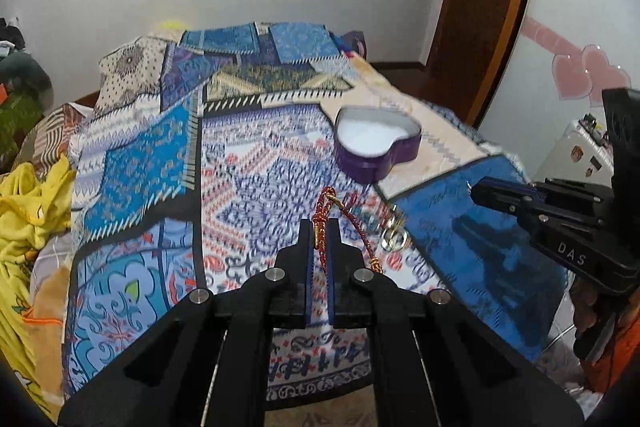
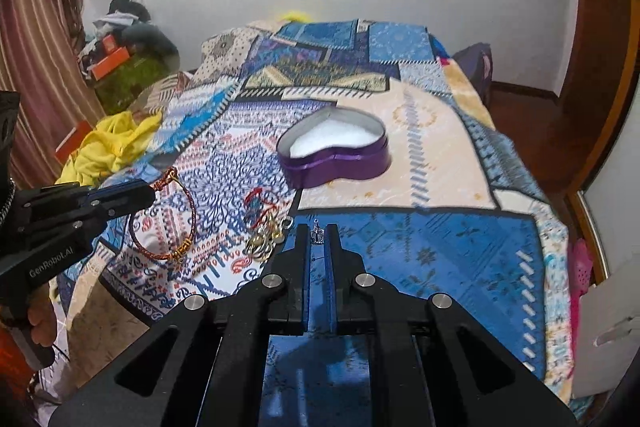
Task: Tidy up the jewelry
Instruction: 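Carry the bracelet with the left gripper into the purple heart tin and release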
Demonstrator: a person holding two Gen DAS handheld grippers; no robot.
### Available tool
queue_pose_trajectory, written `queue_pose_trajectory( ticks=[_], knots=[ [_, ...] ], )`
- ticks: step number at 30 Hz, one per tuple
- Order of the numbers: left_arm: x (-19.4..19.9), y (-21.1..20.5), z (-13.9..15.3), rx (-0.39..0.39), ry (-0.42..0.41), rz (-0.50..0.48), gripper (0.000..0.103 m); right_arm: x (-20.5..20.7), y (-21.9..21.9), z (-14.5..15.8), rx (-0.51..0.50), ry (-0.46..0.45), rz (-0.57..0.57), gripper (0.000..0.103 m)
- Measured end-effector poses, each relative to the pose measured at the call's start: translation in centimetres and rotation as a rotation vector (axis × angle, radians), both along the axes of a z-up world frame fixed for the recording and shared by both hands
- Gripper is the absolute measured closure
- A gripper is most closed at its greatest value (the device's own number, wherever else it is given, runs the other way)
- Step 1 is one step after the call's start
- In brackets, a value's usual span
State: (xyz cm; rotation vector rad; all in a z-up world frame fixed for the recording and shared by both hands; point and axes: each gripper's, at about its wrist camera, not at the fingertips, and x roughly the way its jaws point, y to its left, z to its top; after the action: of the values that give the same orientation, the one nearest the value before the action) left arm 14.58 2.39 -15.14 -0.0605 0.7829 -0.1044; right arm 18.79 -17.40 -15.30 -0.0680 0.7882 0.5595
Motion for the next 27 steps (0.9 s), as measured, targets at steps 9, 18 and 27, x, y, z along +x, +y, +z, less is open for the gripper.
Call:
queue_pose_trajectory(
  ticks=[9, 18, 27],
  knots=[
    [2.5, -0.7, 3.1, -0.007, -0.100, 0.000, 0.099, 1.1, -0.5, 2.0, 0.008, -0.071, -0.023, 0.097],
    [5.7, -1.1, 4.8, -0.031, -0.149, -0.007, 0.099, 3.0, -0.3, 3.4, 0.031, -0.127, -0.024, 0.097],
    [8.5, -1.8, 4.6, -0.030, -0.157, -0.025, 0.099, 4.3, 0.7, 3.4, 0.044, -0.142, 0.008, 0.097]
  ],
)
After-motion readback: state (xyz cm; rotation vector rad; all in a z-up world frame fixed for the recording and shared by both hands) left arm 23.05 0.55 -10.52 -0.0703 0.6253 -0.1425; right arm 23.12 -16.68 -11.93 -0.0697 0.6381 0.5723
